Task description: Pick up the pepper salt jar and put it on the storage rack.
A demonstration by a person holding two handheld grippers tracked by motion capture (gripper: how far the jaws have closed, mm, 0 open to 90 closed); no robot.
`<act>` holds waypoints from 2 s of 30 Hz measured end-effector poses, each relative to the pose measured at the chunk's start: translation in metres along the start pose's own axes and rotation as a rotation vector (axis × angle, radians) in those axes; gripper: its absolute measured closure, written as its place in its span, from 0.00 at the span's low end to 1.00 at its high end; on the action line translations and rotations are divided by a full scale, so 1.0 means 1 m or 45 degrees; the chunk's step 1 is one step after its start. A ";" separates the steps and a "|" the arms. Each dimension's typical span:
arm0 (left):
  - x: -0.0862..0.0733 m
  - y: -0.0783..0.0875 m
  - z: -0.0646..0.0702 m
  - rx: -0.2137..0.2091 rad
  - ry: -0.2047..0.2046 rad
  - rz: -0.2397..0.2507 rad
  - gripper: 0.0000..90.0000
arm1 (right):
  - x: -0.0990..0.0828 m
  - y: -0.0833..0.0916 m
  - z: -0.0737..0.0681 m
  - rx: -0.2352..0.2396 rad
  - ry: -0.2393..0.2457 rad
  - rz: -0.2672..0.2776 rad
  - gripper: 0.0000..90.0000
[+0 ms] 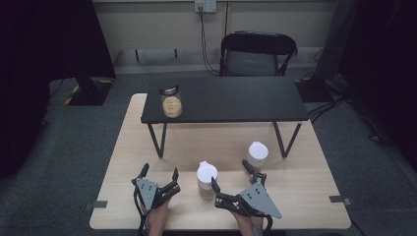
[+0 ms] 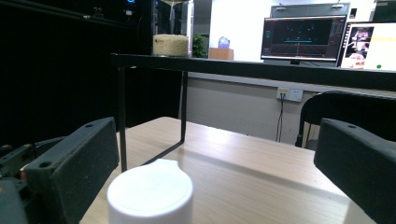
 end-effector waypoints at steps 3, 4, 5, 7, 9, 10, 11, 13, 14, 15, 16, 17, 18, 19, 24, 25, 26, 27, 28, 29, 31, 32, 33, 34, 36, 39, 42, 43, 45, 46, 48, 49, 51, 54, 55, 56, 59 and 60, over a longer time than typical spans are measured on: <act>0.000 0.000 0.000 0.000 0.000 0.000 0.02 | 0.001 -0.004 -0.004 0.017 -0.001 0.001 0.00; 0.000 0.000 0.000 0.000 0.000 0.000 0.02 | 0.001 -0.006 -0.005 0.023 0.000 0.000 0.00; 0.000 0.000 0.000 0.000 0.000 0.000 0.02 | 0.001 -0.008 -0.007 0.029 0.000 -0.003 0.00; 0.000 0.000 0.000 0.000 0.000 0.000 0.02 | 0.002 -0.010 -0.009 0.042 -0.010 0.002 0.00; 0.000 0.000 0.000 0.000 0.000 0.000 0.02 | 0.004 -0.013 -0.012 0.071 -0.050 0.024 0.00; 0.000 0.000 0.000 0.000 0.000 0.000 0.02 | 0.004 -0.014 -0.013 0.078 -0.058 0.025 0.00; 0.000 0.000 0.000 0.000 0.000 0.000 0.02 | 0.004 -0.016 -0.014 0.080 -0.053 0.021 0.00; 0.000 0.000 0.000 0.000 0.000 0.000 0.02 | 0.004 -0.018 -0.017 0.082 -0.045 0.017 0.00; 0.000 0.000 0.000 0.000 0.000 0.000 0.02 | 0.003 -0.019 -0.018 0.083 -0.039 0.012 0.00; 0.000 0.000 0.000 0.000 0.000 0.000 0.02 | 0.002 -0.020 -0.019 0.082 -0.033 0.005 0.00; 0.000 0.000 0.000 0.000 0.000 0.000 0.02 | 0.001 -0.020 -0.020 0.083 -0.029 0.000 0.00; 0.000 0.000 0.000 -0.001 -0.001 0.000 0.02 | 0.001 -0.021 -0.021 0.086 -0.028 -0.003 0.00; 0.000 0.000 0.000 -0.001 0.000 0.000 0.02 | 0.000 -0.022 -0.023 0.093 -0.029 -0.005 0.00; 0.000 0.000 0.000 -0.001 0.000 0.000 0.02 | -0.001 -0.022 -0.024 0.099 -0.026 -0.010 0.00; 0.000 0.000 0.000 -0.001 0.000 0.000 0.02 | -0.007 -0.024 -0.029 0.105 -0.023 -0.015 0.01; 0.000 0.000 0.000 -0.001 0.000 0.000 0.02 | -0.008 -0.025 -0.030 0.107 -0.022 -0.018 0.01; 0.000 0.000 0.000 -0.001 0.000 0.000 0.02 | -0.010 -0.025 -0.032 0.109 -0.019 -0.023 0.01; 0.000 0.000 0.000 -0.001 0.000 0.000 0.02 | -0.012 -0.026 -0.033 0.112 -0.021 -0.029 0.02; 0.000 0.000 0.000 -0.001 0.000 0.000 0.02 | -0.013 -0.027 -0.034 0.121 -0.023 -0.036 0.03; 0.000 0.000 0.000 -0.001 0.000 0.000 0.02 | -0.015 -0.028 -0.036 0.125 -0.022 -0.045 0.03; 0.000 0.000 0.000 -0.001 0.000 0.000 0.02 | -0.017 -0.029 -0.038 0.128 -0.019 -0.052 0.03; 0.000 0.000 0.000 -0.001 0.000 0.000 0.02 | -0.019 -0.030 -0.039 0.127 -0.018 -0.059 0.03; 0.000 0.000 0.000 -0.001 0.000 0.000 0.02 | -0.020 -0.031 -0.039 0.123 -0.014 -0.063 0.03; 0.000 0.000 0.000 0.000 0.000 0.000 0.02 | -0.021 -0.031 -0.039 0.118 -0.014 -0.066 0.04; 0.000 0.000 0.000 -0.001 0.000 0.000 0.02 | -0.025 -0.032 -0.039 0.112 -0.017 -0.075 0.05; 0.000 0.000 0.000 0.000 0.000 0.000 0.02 | -0.032 -0.034 -0.039 0.107 -0.017 -0.088 0.08; 0.000 0.000 0.000 -0.001 0.000 0.000 0.02 | -0.037 -0.033 -0.039 0.106 0.000 -0.071 0.11; 0.000 0.000 0.000 -0.001 0.000 0.000 0.02 | -0.039 -0.034 -0.038 0.096 0.000 -0.071 0.11; 0.000 0.000 0.000 0.000 0.000 0.000 0.02 | -0.042 -0.034 -0.037 0.078 -0.006 -0.072 0.11; 0.000 0.000 0.000 0.000 0.000 0.000 0.02 | -0.043 -0.035 -0.036 0.074 -0.010 -0.076 0.11; 0.000 0.000 0.000 0.000 0.000 0.000 0.02 | -0.046 -0.035 -0.035 0.069 -0.014 -0.084 0.12; 0.000 0.000 0.000 -0.001 0.000 0.000 0.02 | -0.047 -0.036 -0.035 0.070 -0.021 -0.088 0.13; 0.000 0.000 0.000 -0.001 0.000 0.000 0.02 | -0.051 -0.036 -0.034 0.065 -0.023 -0.096 0.14; 0.000 0.000 0.000 0.000 0.000 0.000 0.02 | -0.056 -0.036 -0.033 0.064 -0.039 -0.098 0.16; 0.000 0.000 0.000 -0.001 0.000 0.000 0.02 | -0.057 -0.037 -0.033 0.063 -0.046 -0.102 0.16; 0.000 0.000 0.000 -0.001 -0.001 0.000 0.02 | -0.059 -0.037 -0.033 0.063 -0.057 -0.106 0.16; 0.000 0.000 0.000 -0.001 0.000 0.000 0.02 | -0.064 -0.038 -0.032 0.061 -0.072 -0.116 0.17; 0.000 0.000 0.000 -0.001 0.000 0.000 0.02 | -0.065 -0.039 -0.033 0.062 -0.080 -0.122 0.18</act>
Point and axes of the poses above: each handheld gripper's, and its own axes: y roughly backward along the jaws, x roughly out of its top, z roughly to its right, the point moved 8 cm from there along -y, roughly forward along the jaws, and after that the axes turned 15 degrees about x, right-handed, at the moved point
